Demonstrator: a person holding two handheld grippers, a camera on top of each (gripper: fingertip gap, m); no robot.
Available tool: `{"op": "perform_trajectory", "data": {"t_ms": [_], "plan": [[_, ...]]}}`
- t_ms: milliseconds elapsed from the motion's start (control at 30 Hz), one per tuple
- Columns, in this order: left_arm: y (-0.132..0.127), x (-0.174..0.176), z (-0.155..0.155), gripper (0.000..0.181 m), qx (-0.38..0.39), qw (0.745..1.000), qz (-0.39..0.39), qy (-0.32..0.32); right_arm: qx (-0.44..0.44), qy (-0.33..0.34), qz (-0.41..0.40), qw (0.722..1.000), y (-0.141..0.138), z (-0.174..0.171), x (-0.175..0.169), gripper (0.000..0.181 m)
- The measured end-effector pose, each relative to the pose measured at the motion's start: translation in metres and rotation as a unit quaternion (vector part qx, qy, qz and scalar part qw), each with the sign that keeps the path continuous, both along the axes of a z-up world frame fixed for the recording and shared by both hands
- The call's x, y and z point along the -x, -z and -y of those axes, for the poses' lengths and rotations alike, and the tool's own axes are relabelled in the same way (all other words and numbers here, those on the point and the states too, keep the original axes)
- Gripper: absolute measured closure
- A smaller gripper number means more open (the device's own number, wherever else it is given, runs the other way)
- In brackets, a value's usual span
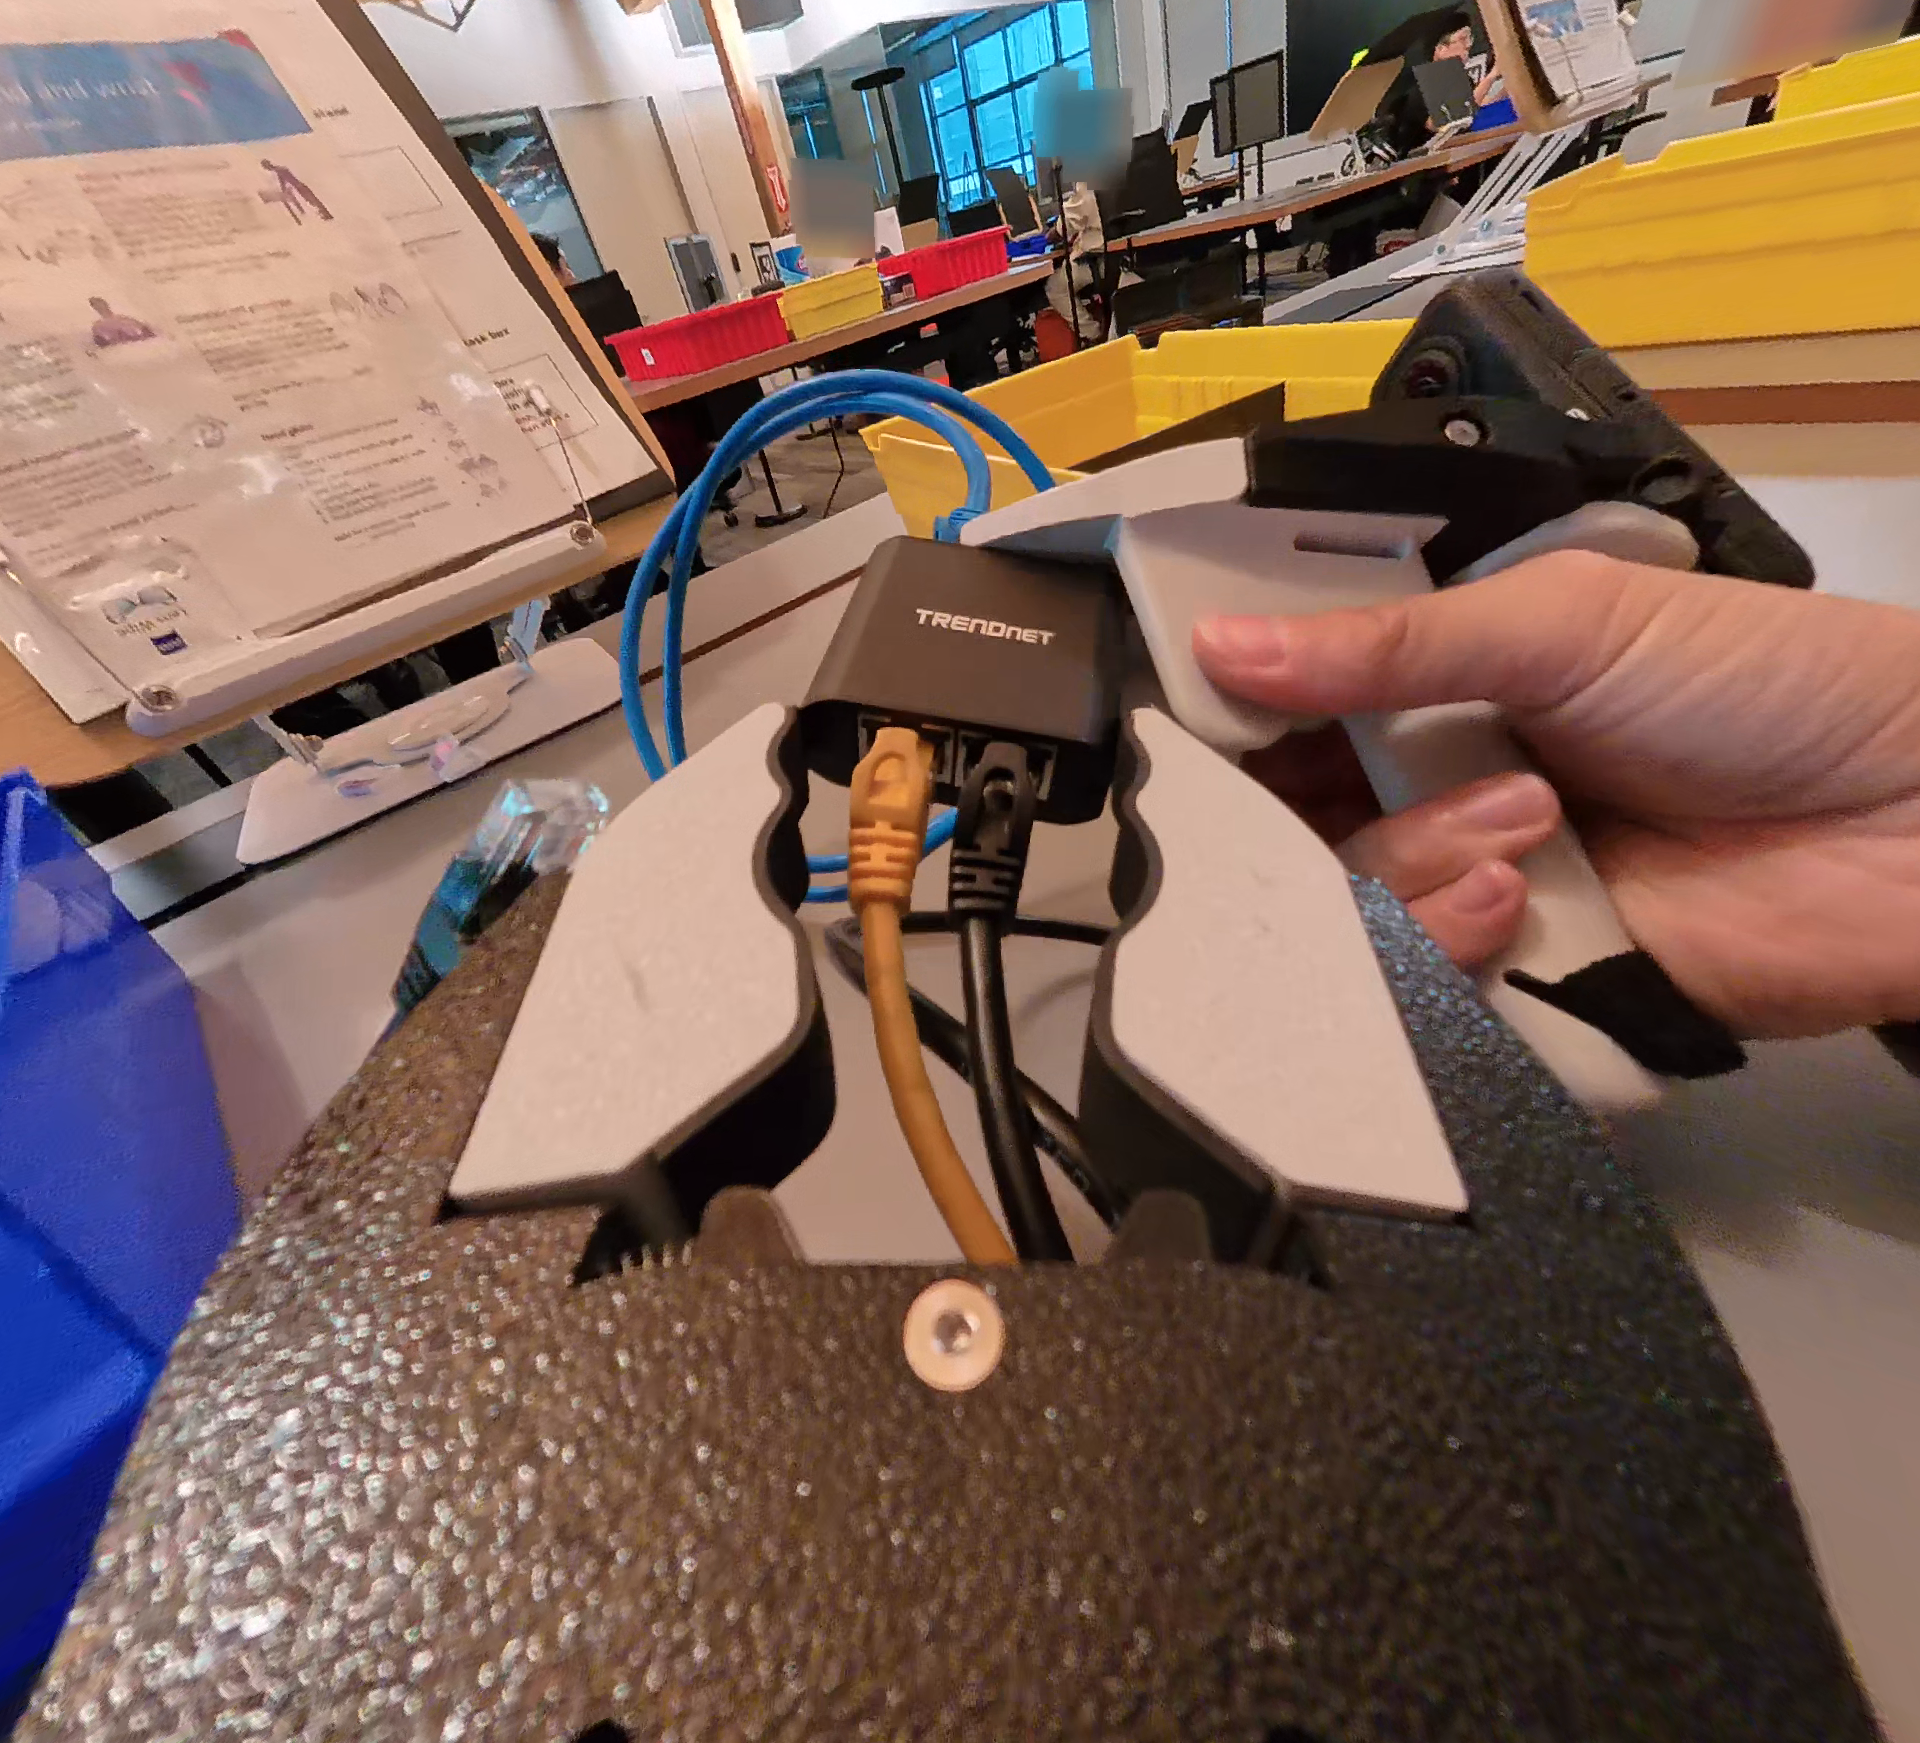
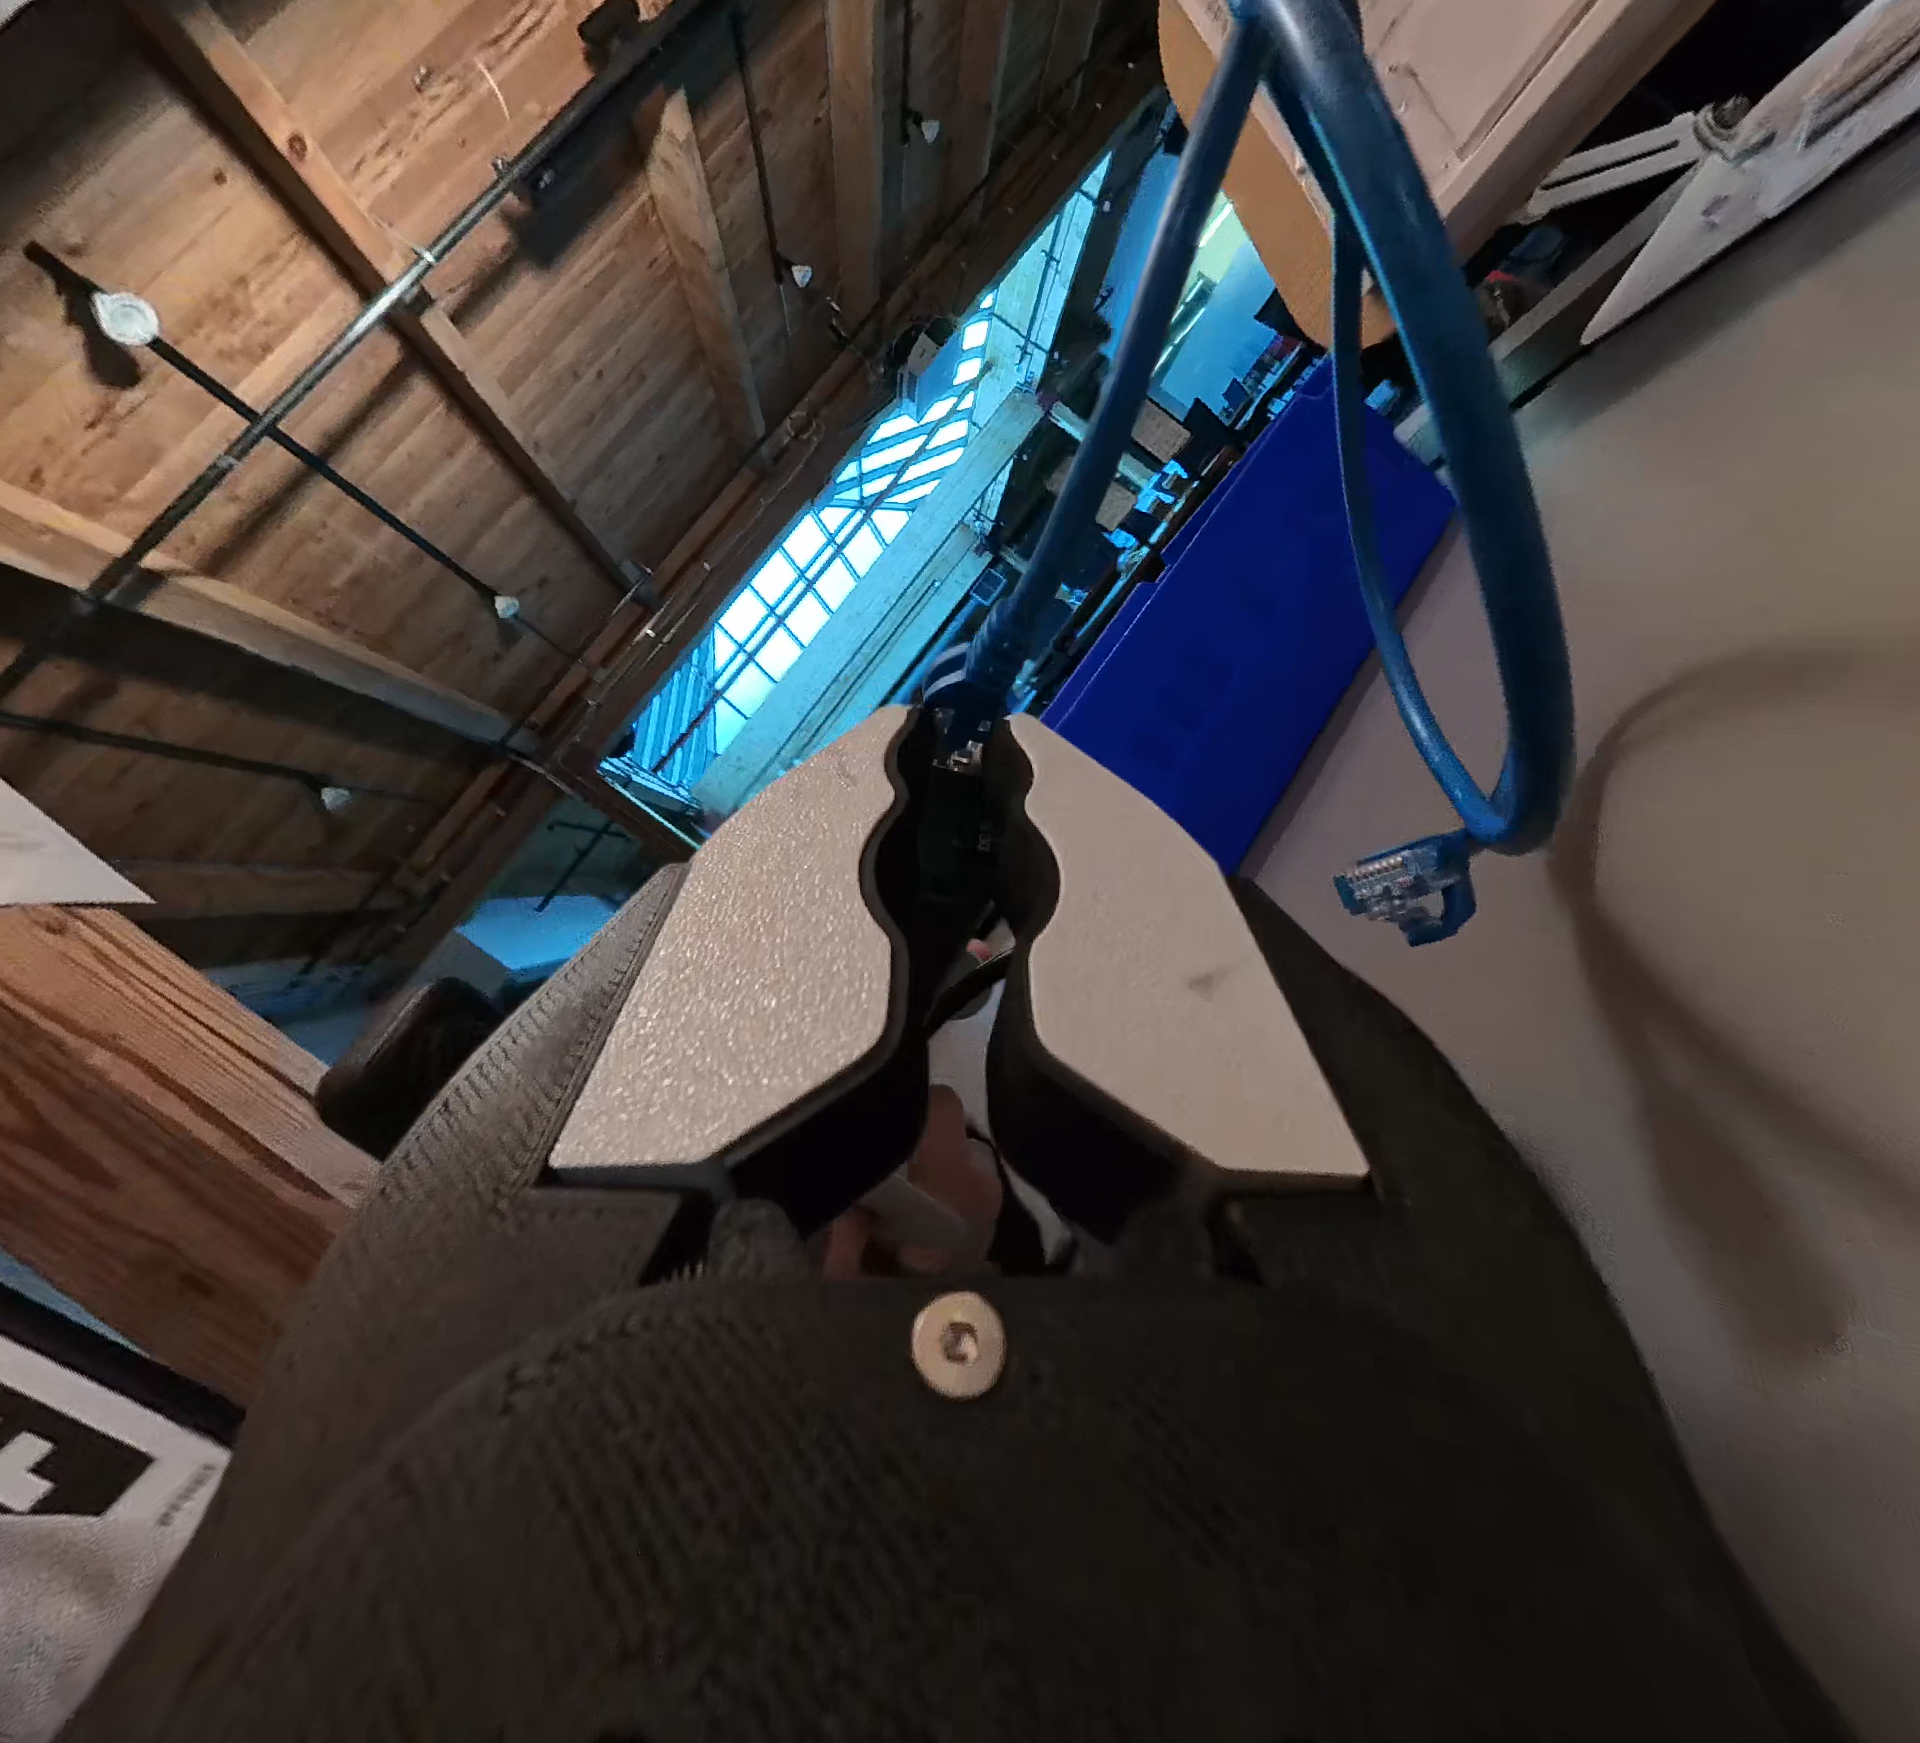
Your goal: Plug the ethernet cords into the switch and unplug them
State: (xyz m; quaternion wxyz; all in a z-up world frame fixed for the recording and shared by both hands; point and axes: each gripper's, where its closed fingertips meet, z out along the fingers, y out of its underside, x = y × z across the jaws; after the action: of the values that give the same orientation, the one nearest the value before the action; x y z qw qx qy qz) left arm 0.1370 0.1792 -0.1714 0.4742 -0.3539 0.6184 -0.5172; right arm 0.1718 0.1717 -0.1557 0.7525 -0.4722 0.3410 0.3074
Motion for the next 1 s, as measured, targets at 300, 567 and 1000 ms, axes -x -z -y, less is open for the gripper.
{"op": "perform_trajectory", "data": {"t_ms": [300,567,1000], "plan": [[0.002,-0.002,0.000,0.126,0.034,0.999,-0.019,0.008,0.014,-0.010,0.043,0.999,0.002,0.001,-0.002,0.170],[0.002,-0.002,0.002,0.126,0.019,1.000,-0.012,0.002,0.036,-0.005,0.093,0.995,-0.001,0.002,-0.001,0.169],[-0.003,0.001,-0.003,0.126,0.001,1.000,0.012,-0.003,0.007,-0.045,0.071,0.996,-0.008,0.000,0.002,0.171]]}}
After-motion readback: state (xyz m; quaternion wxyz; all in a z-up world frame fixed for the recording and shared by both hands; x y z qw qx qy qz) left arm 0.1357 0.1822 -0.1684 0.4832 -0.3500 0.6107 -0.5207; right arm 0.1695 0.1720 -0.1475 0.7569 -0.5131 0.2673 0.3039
